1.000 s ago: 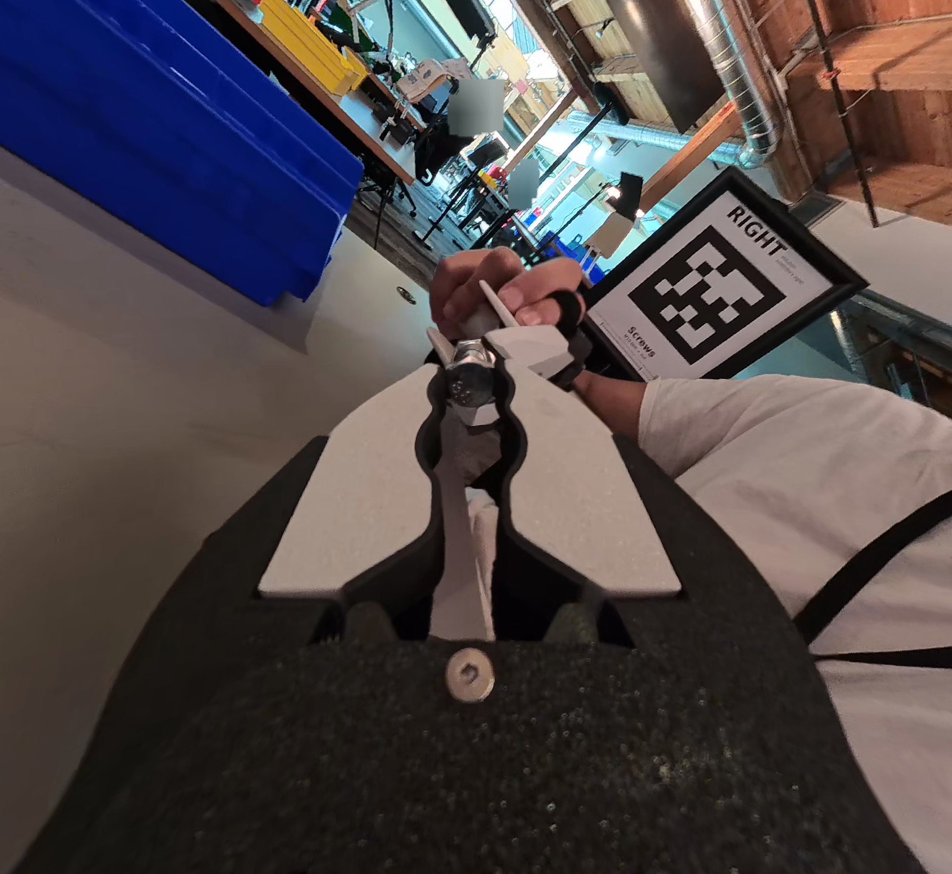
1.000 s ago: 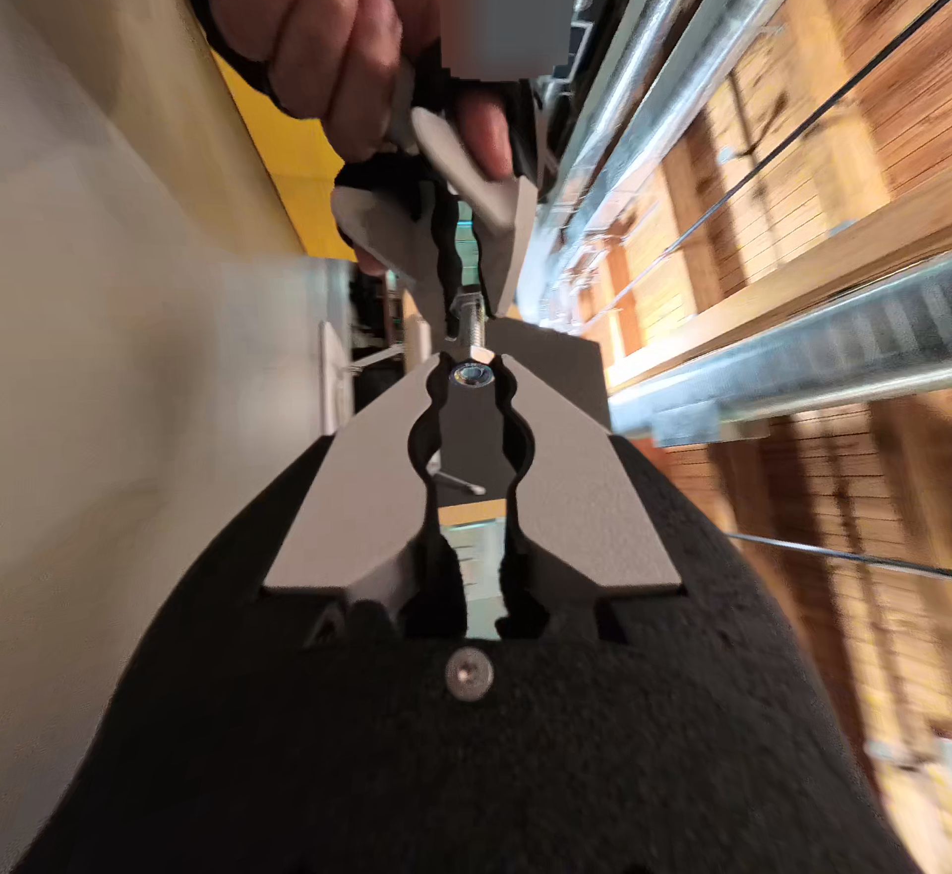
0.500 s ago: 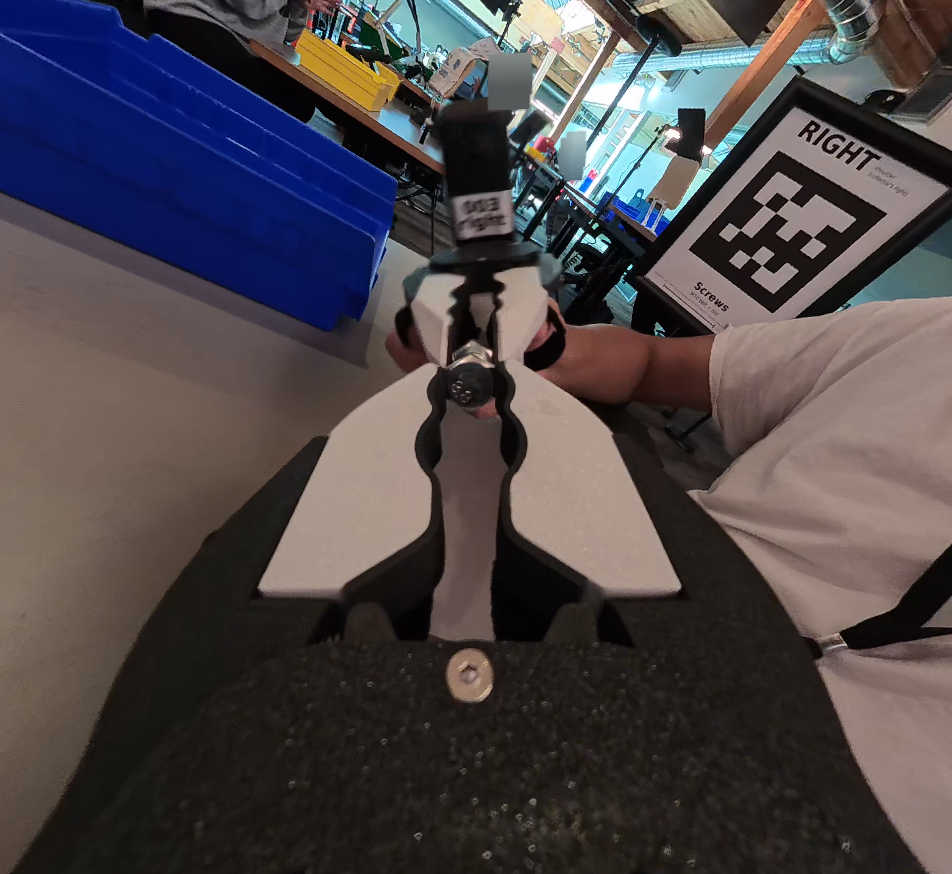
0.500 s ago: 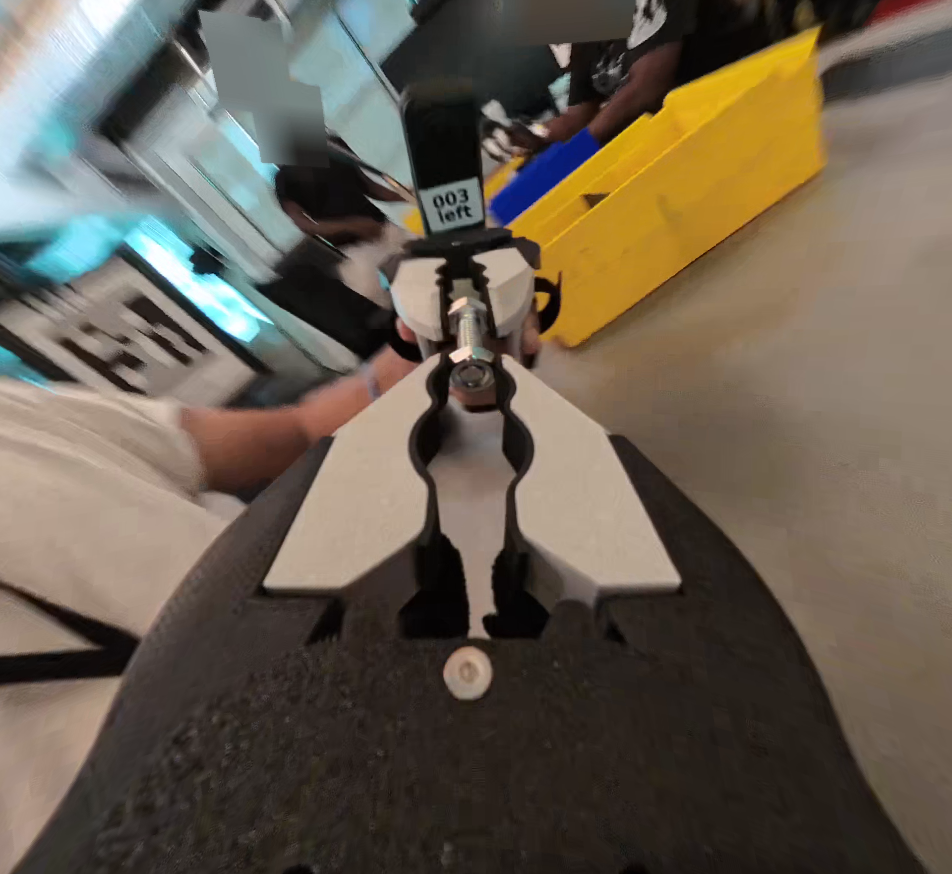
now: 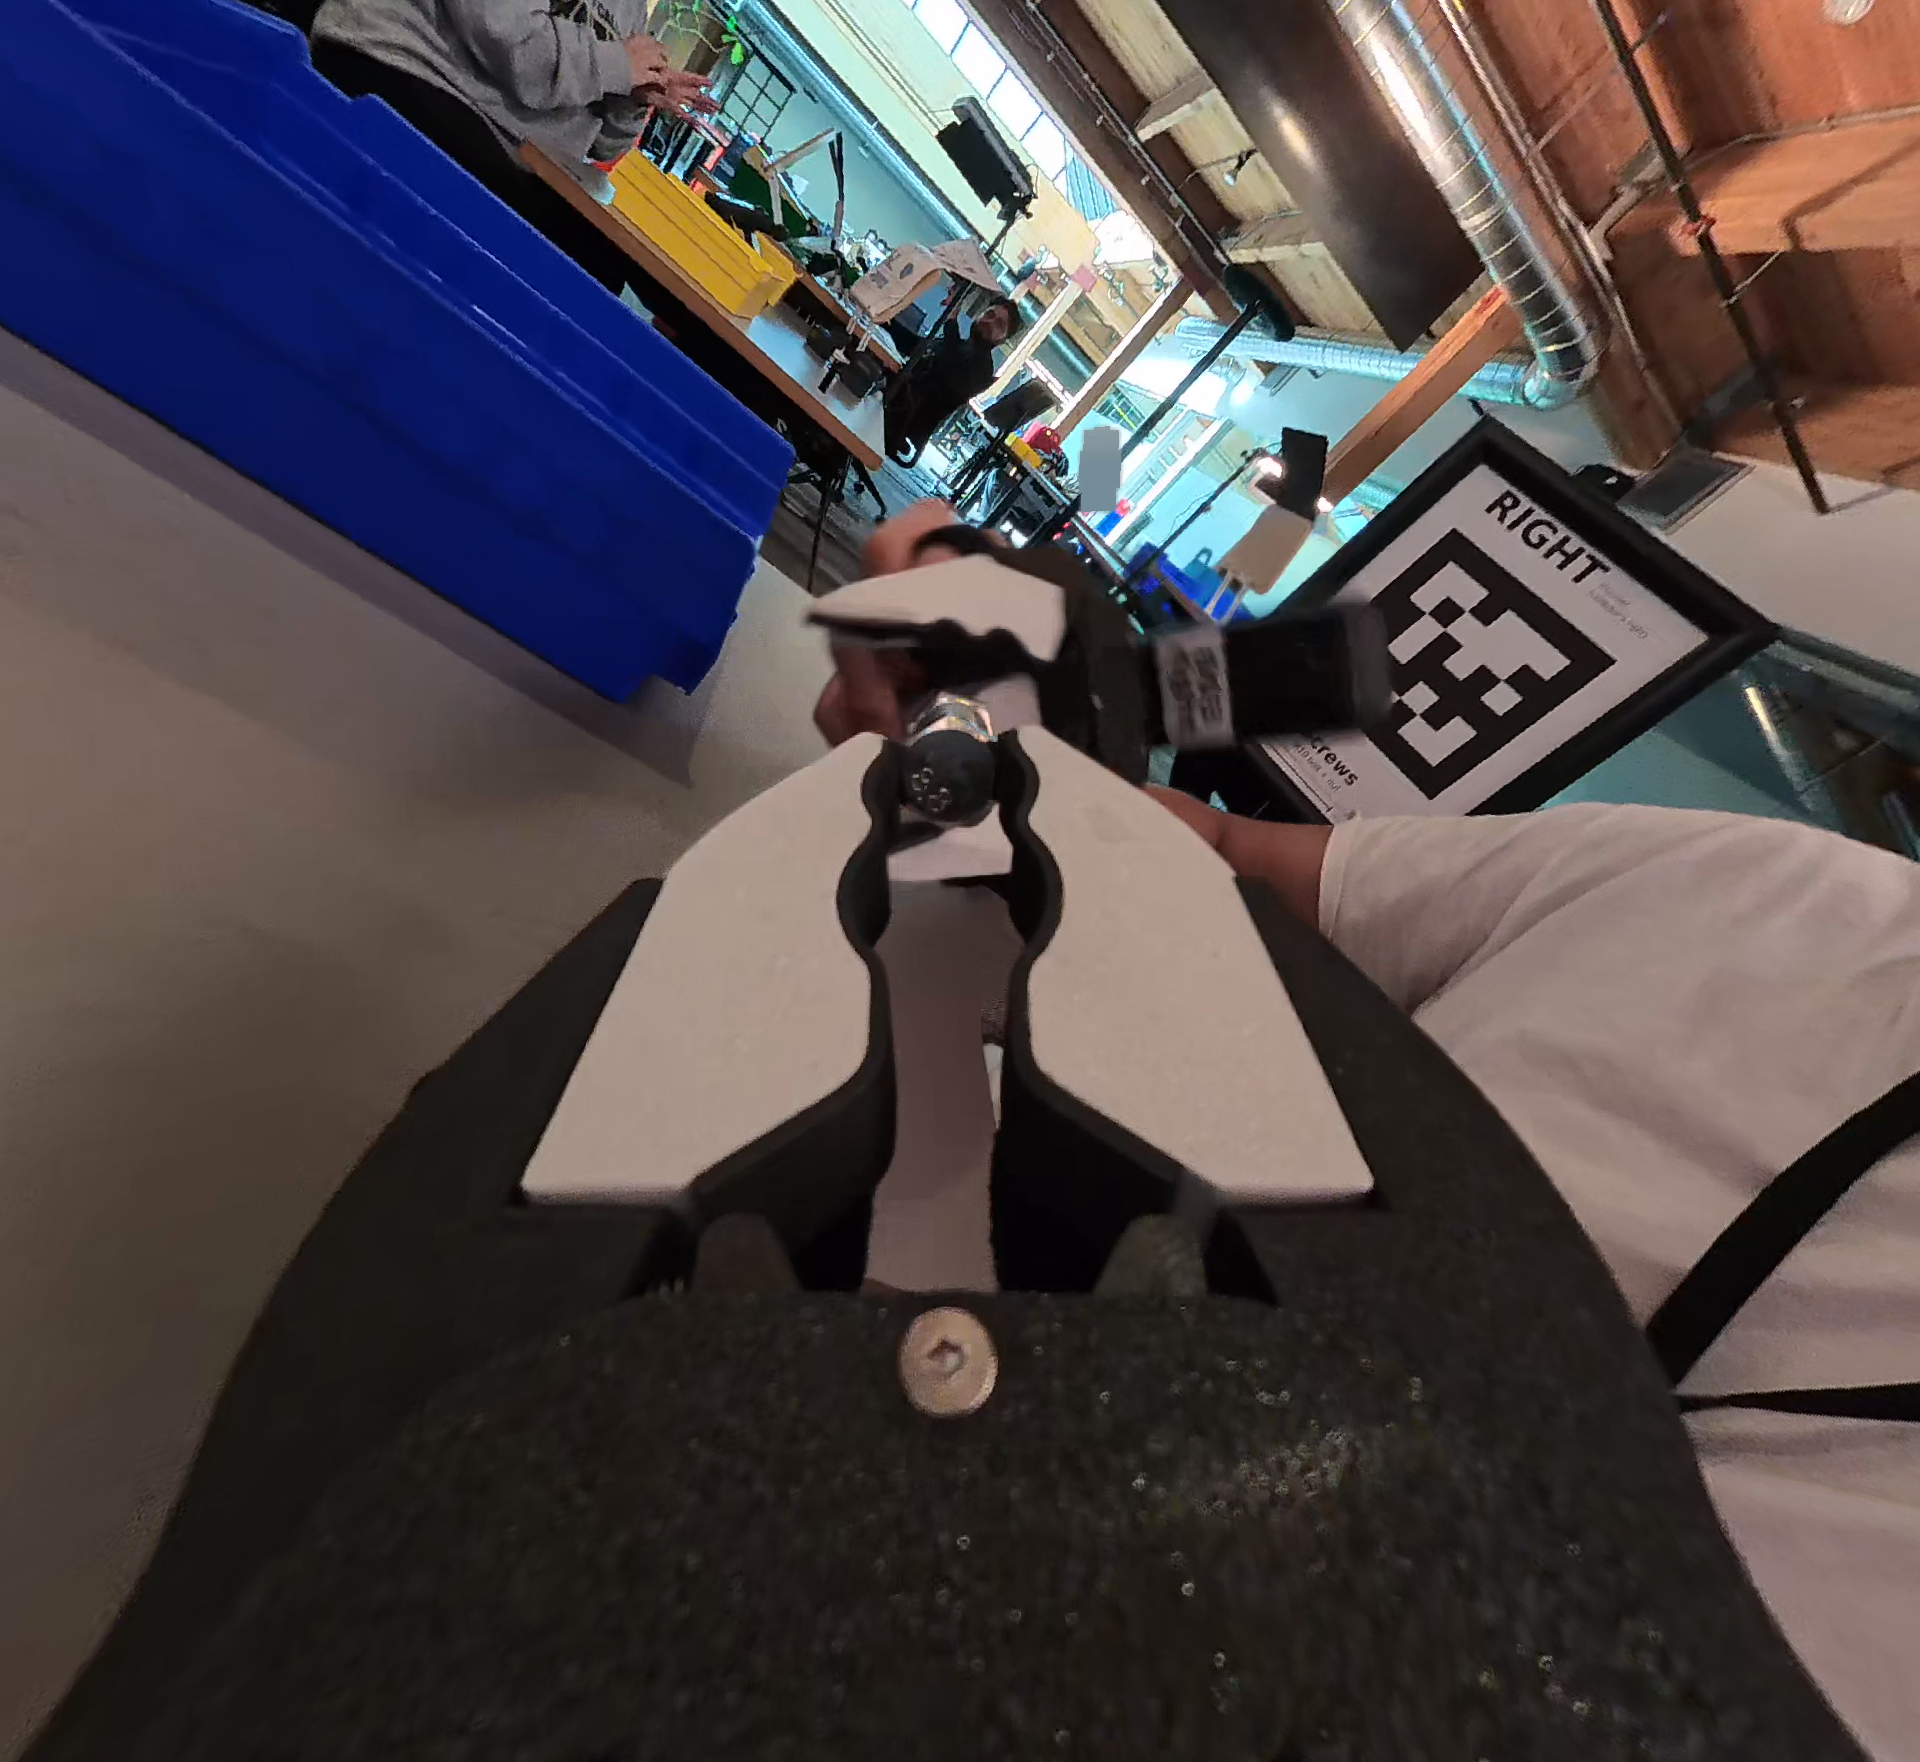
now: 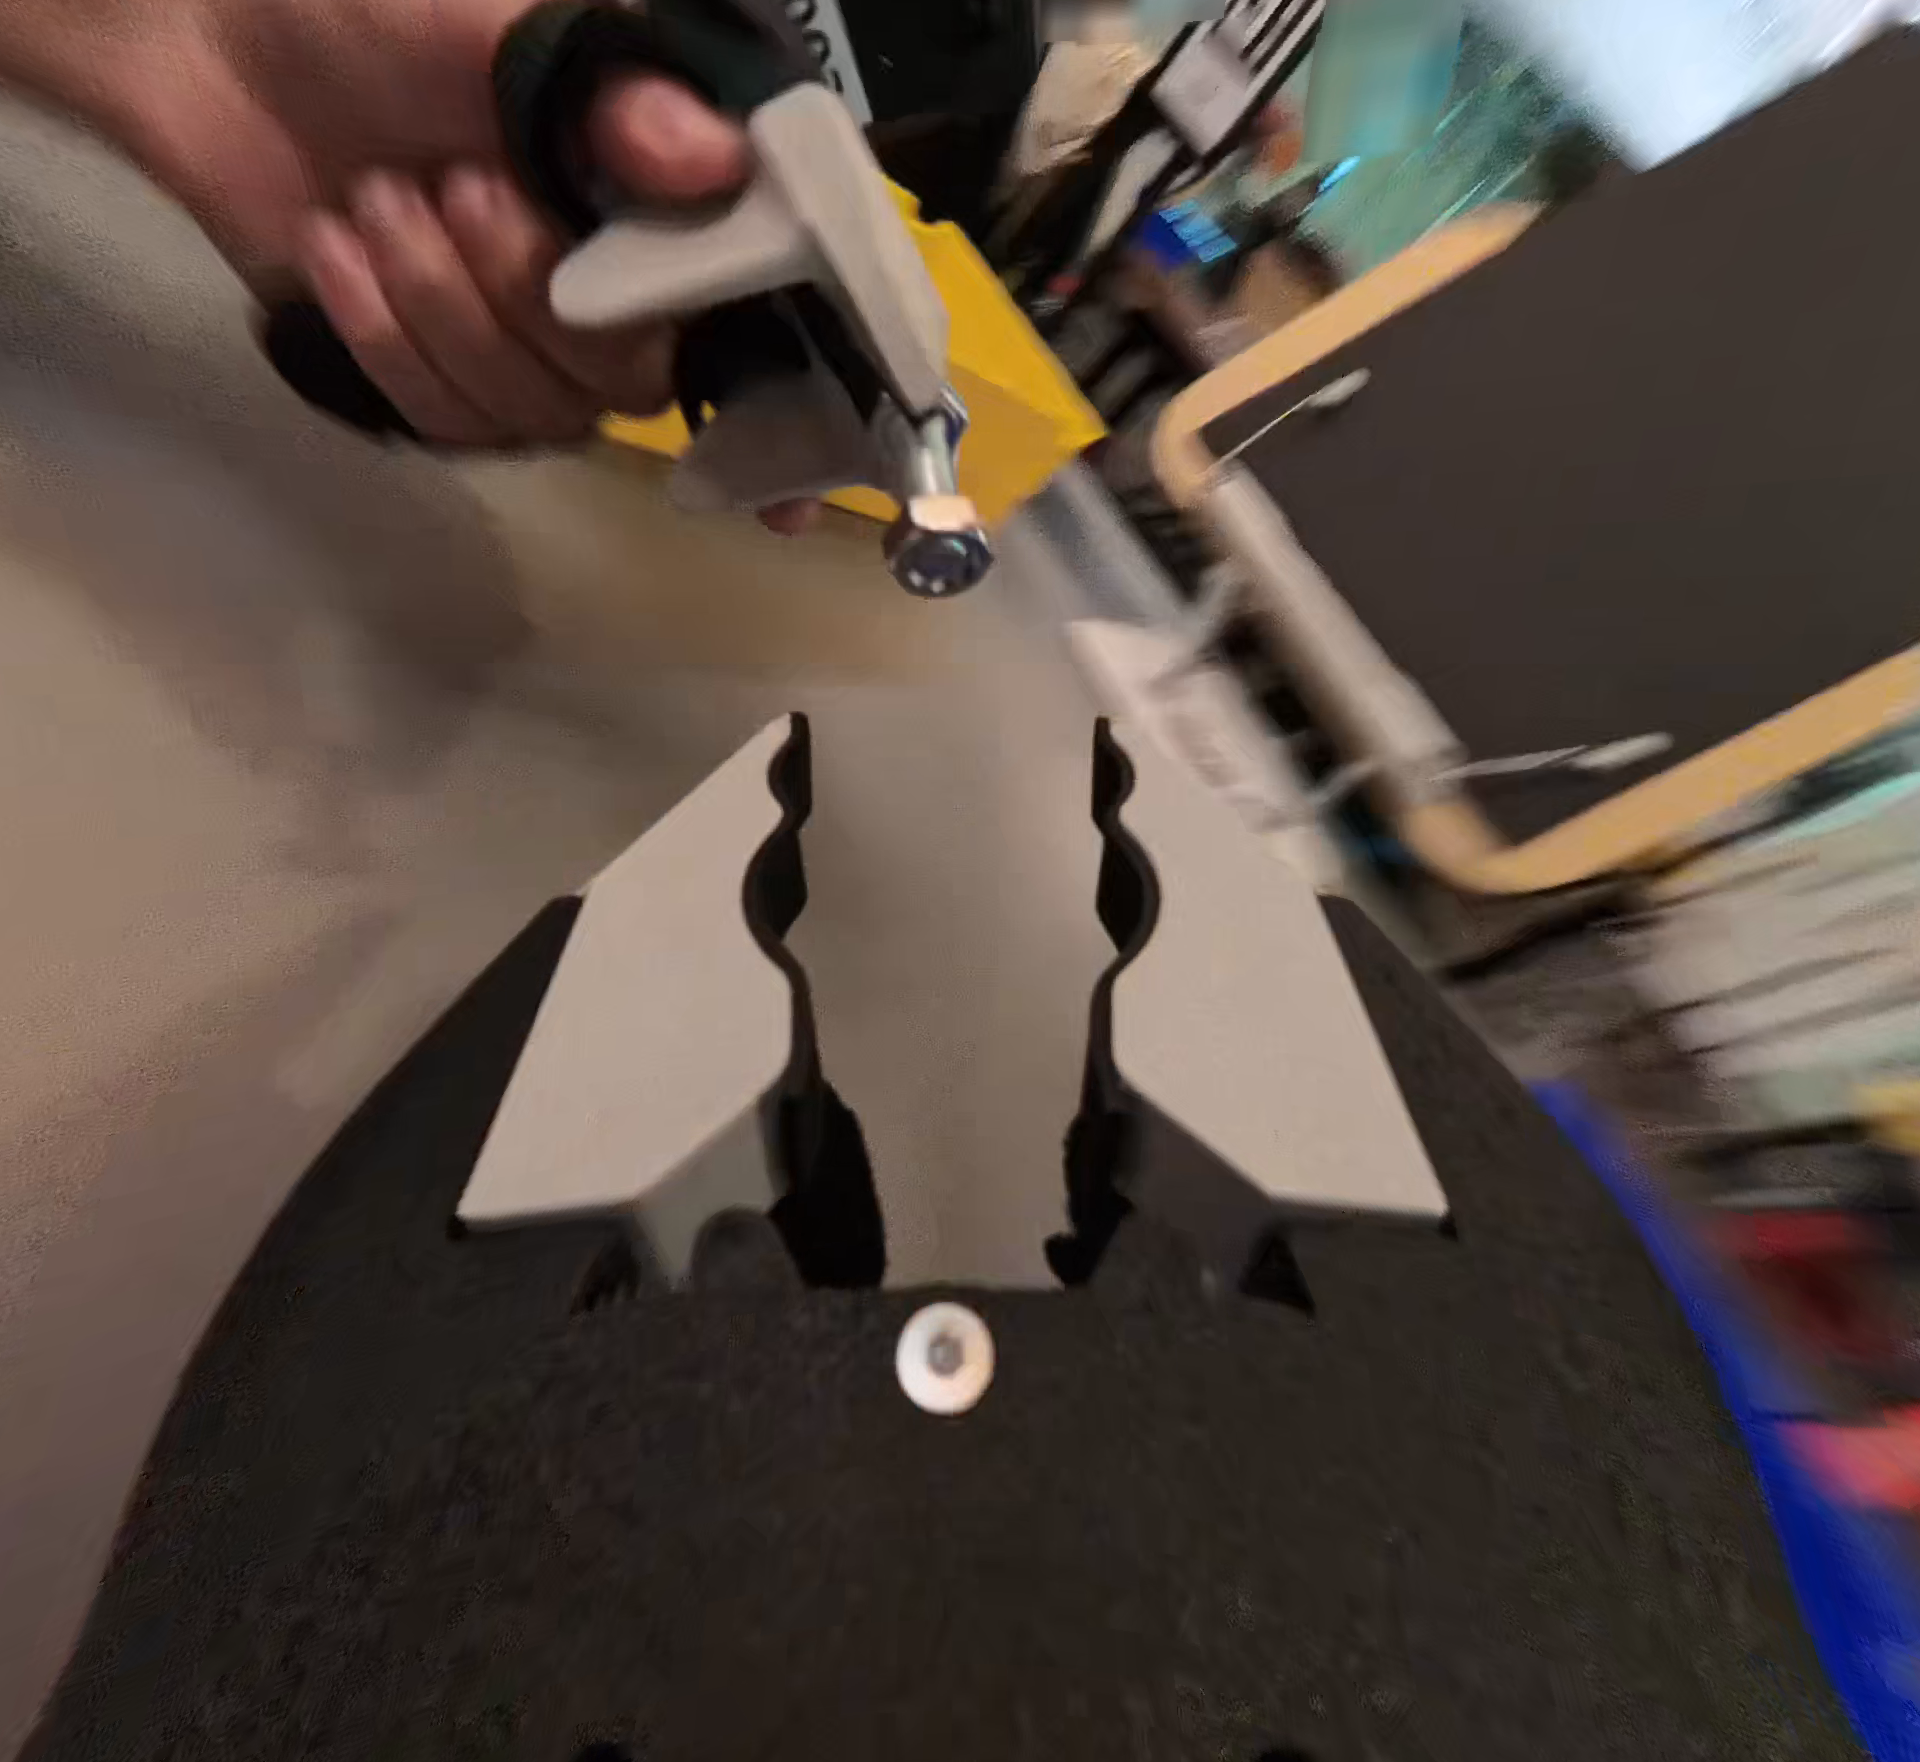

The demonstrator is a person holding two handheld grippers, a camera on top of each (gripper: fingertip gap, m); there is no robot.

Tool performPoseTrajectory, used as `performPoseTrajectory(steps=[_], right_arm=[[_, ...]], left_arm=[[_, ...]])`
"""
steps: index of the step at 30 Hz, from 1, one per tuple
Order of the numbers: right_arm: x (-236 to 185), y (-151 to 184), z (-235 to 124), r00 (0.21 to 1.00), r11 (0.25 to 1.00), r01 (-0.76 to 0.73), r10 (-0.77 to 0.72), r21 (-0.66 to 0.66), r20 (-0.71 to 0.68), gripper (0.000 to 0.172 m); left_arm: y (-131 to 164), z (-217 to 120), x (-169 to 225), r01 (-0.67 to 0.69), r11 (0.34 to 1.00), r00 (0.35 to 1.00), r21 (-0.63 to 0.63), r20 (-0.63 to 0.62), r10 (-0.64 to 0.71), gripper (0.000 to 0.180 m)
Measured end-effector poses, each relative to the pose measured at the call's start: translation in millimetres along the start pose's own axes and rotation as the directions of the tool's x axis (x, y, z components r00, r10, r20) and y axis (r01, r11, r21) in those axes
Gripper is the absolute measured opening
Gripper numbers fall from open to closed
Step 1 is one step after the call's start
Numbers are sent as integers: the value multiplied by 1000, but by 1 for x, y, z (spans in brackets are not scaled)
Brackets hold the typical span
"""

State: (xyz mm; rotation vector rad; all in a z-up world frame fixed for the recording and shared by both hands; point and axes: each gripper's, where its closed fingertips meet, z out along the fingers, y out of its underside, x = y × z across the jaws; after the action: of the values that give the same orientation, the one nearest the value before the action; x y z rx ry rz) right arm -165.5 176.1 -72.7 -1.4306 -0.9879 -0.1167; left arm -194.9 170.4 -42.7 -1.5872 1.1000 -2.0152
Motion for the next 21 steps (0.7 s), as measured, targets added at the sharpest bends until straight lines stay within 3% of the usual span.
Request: performPoseTrajectory(steps=[1,3,4,5,8,12,14,17,19,21], right_arm=[[2,-5,-3,974,978,207,-207,-11,-90,52],[-2,-17,-8,804,831,554,-550,-52,-225,42],[-7,-22,-10,714,752,656,-647,-67,-268,37],[-13,-25,-10,662,704,706,-693,-72,-286,34],[-15,-30,-9,643,689,722,-704,-68,-301,32],[-8,-26,-8,563,618,776,-769,-125,-304,19],[-9,-24,-8,584,634,764,-758,-118,-290,19],[-11,-19,-7,799,816,576,-573,-43,-179,19],[-12,-18,-6,942,944,331,-330,11,-60,19],[-14,-22,-5,996,998,-21,16,56,93,19]], left_arm=[[1,0,-2,13,1000,1000,1,1,-13,17],[3,1,-3,38,999,999,-6,-8,-38,17],[5,2,-3,48,999,999,-8,-12,-49,17],[6,3,-4,54,998,998,-14,-13,-54,17],[10,6,-2,55,998,998,-37,-21,-56,17],[15,10,0,57,997,998,-55,-33,-59,17],[17,11,-1,53,997,998,-64,-28,-55,17],[20,11,-2,7,996,1000,-89,-3,-7,17],[20,11,-3,-45,994,999,-101,17,47,17],[17,10,0,-78,993,997,-94,12,79,17]])
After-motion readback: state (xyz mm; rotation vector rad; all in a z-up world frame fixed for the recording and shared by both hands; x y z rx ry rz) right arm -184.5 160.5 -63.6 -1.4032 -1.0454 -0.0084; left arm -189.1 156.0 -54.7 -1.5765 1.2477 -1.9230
